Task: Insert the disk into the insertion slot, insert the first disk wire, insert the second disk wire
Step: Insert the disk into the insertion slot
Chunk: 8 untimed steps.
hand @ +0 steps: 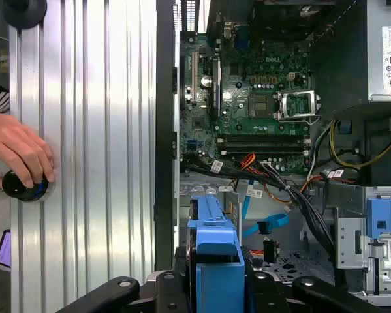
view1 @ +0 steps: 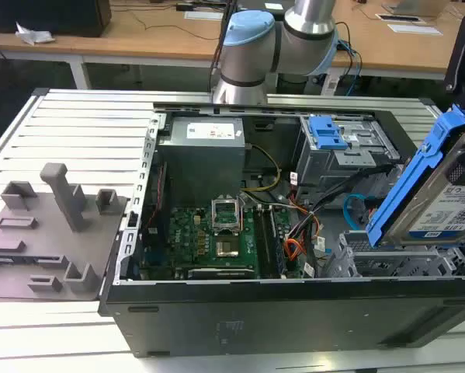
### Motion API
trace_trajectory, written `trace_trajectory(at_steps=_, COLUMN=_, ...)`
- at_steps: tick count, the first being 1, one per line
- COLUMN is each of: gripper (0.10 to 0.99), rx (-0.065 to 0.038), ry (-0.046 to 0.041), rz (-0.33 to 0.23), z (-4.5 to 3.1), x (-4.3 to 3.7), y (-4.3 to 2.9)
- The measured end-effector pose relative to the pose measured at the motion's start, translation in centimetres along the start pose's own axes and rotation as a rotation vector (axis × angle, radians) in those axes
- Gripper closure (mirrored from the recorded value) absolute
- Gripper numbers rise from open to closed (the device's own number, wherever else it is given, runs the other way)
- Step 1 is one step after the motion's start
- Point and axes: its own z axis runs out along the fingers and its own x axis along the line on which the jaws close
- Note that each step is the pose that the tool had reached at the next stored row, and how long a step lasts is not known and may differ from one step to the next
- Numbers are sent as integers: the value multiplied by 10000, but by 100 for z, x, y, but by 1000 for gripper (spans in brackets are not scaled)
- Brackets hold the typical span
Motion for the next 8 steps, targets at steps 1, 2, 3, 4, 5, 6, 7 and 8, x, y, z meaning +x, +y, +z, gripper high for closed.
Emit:
trace_trajectory(at_steps=1, gripper=722, rx=0, ry=-1, rz=0, z=25, x=0, y=-1)
trace_trajectory(at_steps=2, gripper=722, rx=-1, ry=-1, rz=0, z=49, x=0, y=-2)
trace_trajectory(at_steps=3, gripper=722, rx=0, ry=-1, rz=0, z=63, x=0, y=-2)
trace_trajectory(at_steps=4, gripper=722, rx=0, ry=-1, rz=0, z=82, x=0, y=-3)
trace_trajectory(at_steps=5, gripper=722, rx=0, ry=-1, rz=0, z=93, x=0, y=-4)
trace_trajectory(at_steps=6, gripper=722, rx=0, ry=-1, rz=0, z=101, x=0, y=-4)
trace_trajectory(at_steps=7, gripper=722, rx=0, ry=-1, rz=0, z=137, x=-1, y=-5)
trace_trajectory(at_steps=8, gripper=722, rx=0, ry=-2, rz=0, z=148, x=-1, y=-6)
